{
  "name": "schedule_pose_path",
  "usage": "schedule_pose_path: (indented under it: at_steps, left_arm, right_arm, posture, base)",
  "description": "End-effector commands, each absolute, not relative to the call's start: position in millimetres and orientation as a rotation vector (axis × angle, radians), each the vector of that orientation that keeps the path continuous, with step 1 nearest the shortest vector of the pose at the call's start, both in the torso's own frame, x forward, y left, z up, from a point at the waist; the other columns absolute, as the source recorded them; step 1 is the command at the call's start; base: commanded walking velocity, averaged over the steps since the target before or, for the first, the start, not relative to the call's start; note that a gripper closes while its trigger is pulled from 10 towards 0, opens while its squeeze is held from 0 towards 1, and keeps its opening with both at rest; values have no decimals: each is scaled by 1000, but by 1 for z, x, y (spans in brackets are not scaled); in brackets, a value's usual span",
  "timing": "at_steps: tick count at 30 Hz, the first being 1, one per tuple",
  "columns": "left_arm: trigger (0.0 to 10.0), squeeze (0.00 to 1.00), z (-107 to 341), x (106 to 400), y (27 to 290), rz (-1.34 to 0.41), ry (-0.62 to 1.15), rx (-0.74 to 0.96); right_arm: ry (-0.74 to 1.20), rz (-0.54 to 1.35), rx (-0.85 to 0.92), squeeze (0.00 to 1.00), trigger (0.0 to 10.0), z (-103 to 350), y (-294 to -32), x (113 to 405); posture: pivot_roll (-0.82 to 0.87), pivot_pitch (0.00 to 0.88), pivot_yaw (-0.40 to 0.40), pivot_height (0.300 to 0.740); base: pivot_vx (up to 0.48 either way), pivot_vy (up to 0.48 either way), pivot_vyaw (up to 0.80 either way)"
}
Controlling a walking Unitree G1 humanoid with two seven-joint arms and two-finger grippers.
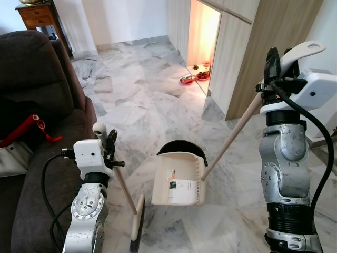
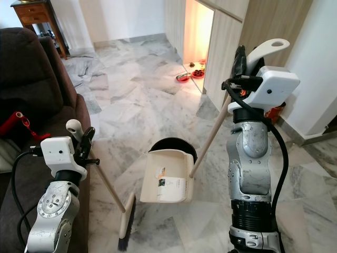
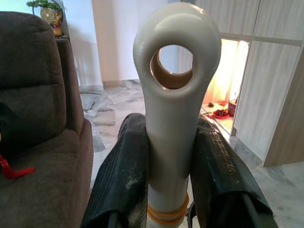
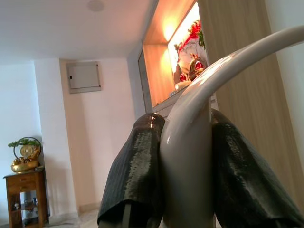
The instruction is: Sweep floor
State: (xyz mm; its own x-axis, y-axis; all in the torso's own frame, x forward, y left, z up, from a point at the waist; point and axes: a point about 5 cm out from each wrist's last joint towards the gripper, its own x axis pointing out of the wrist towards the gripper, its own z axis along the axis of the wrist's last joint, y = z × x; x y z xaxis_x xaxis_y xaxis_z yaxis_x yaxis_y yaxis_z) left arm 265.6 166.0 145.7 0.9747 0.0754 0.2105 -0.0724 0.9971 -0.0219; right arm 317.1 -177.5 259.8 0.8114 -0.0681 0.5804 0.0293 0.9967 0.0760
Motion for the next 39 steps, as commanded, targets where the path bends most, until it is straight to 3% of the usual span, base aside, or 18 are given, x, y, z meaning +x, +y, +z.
schedule_pose_path:
  at_steps: [1, 39]
  left_arm:
    - [10000, 0, 154, 266, 167, 72, -263, -2]
    - [10000, 0, 156, 264, 169, 87, -282, 17]
  right_arm:
    - [-706, -37, 81, 0, 10000, 274, -173, 313]
    - [-742, 1, 99, 0, 10000, 279, -169, 315]
  posture:
    - [21, 0, 54, 740]
    - [34, 0, 44, 740]
  base:
    - [315, 0, 0]
    - [351, 0, 0]
